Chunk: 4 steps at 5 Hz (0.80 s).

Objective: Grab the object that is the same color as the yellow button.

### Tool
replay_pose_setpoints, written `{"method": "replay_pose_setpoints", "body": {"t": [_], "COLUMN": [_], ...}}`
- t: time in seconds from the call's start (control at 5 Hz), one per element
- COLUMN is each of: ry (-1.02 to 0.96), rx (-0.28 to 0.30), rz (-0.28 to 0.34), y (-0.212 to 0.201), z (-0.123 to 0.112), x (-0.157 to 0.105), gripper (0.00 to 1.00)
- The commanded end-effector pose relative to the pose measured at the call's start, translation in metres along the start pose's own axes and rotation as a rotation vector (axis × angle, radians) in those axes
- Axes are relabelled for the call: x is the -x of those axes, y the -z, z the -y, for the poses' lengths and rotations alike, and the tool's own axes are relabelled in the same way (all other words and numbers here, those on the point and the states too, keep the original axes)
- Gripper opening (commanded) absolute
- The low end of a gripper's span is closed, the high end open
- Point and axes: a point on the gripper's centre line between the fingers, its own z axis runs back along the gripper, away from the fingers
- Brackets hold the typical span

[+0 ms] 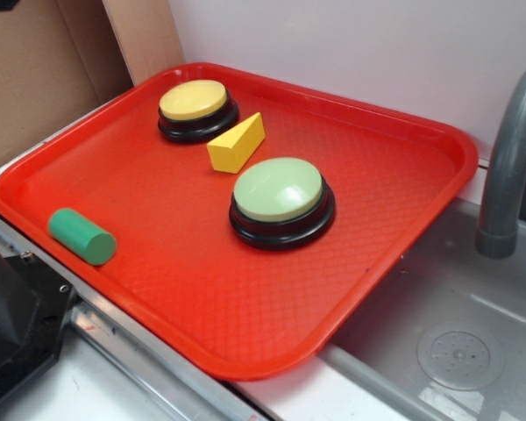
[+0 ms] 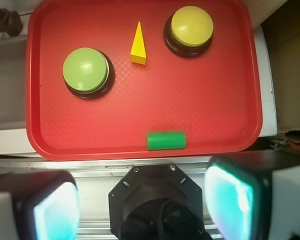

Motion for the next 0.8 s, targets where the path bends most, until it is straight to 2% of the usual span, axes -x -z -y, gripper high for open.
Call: {"method": "replay_pose_setpoints", "body": {"t": [0.0, 0.2, 0.6], "ry": [0.0, -0.067, -0.198], "rx": [0.0, 0.029, -0.044], "rz": [0.0, 0.008, 0.003], "y": [0.0, 0.015, 0.063], "z": [0.0, 0.012, 0.01], "x": [0.0, -0.022, -0.08], "gripper": [1.0, 1.0, 1.0]}}
